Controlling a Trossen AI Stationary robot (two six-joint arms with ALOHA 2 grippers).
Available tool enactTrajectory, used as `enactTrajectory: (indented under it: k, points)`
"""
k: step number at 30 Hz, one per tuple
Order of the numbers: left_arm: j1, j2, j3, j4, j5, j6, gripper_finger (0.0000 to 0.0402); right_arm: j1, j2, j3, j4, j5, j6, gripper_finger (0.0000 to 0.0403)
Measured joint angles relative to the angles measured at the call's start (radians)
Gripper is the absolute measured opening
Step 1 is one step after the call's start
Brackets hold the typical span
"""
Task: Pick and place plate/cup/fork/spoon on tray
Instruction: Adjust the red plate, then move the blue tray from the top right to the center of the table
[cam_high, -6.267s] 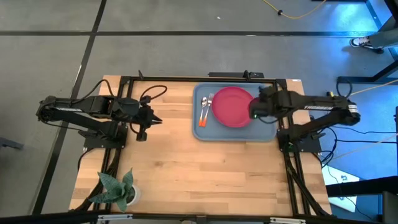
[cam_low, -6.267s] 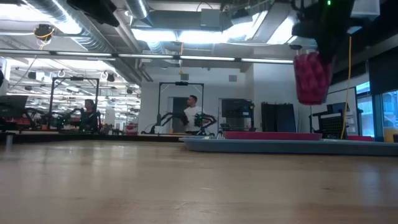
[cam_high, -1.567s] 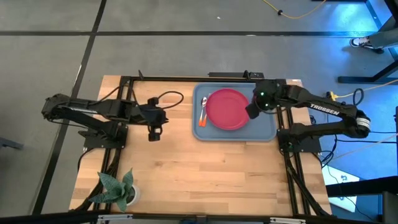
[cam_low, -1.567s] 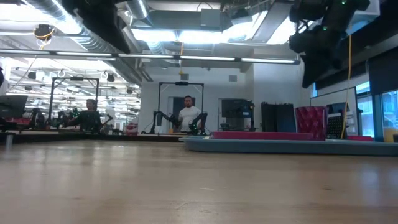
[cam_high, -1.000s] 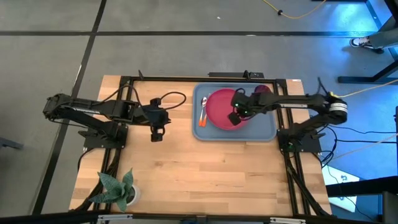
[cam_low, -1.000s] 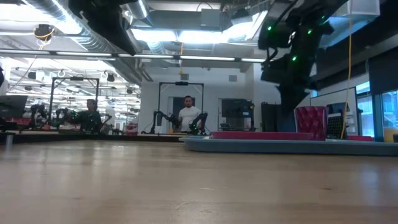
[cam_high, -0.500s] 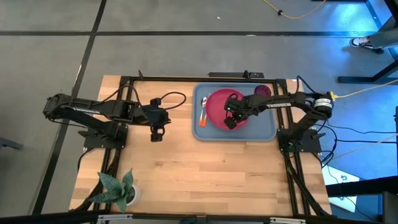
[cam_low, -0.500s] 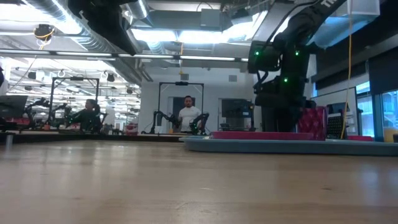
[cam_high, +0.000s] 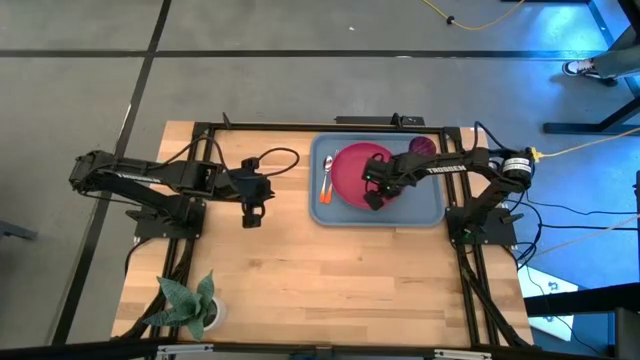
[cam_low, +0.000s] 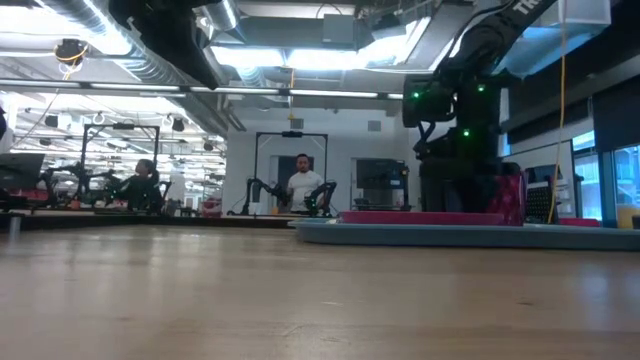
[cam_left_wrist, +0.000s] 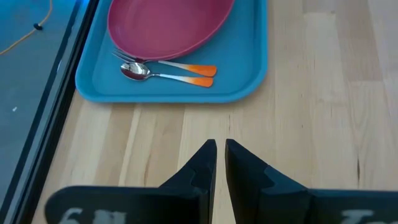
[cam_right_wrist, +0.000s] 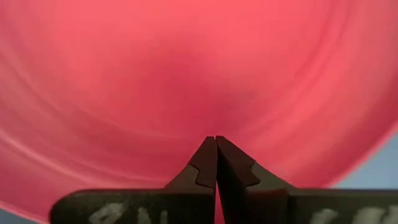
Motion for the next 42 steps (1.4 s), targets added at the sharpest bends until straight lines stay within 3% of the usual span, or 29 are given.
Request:
enactTrajectory:
  k: [19,30,36,42]
  points:
    - [0.000,0.000,0.000,0.000,0.000,0.000,0.0027,0.022,-0.001,0.000,-0.132,0.013,0.030,0.0004]
    - [0.022,0.000,0.000,0.004,0.000,-0.010,0.0027,0.125,-0.054,0.093,-0.184,0.167,0.044,0.0004]
    - [0.046,0.023,-0.001,0.054,0.008,-0.027,0.0027,0.187,-0.143,0.112,-0.285,0.212,0.140,0.0004]
    - [0.056,0.112,-0.001,0.173,0.013,-0.027,0.0027,0.241,-0.218,0.022,-0.371,0.210,0.345,0.0004]
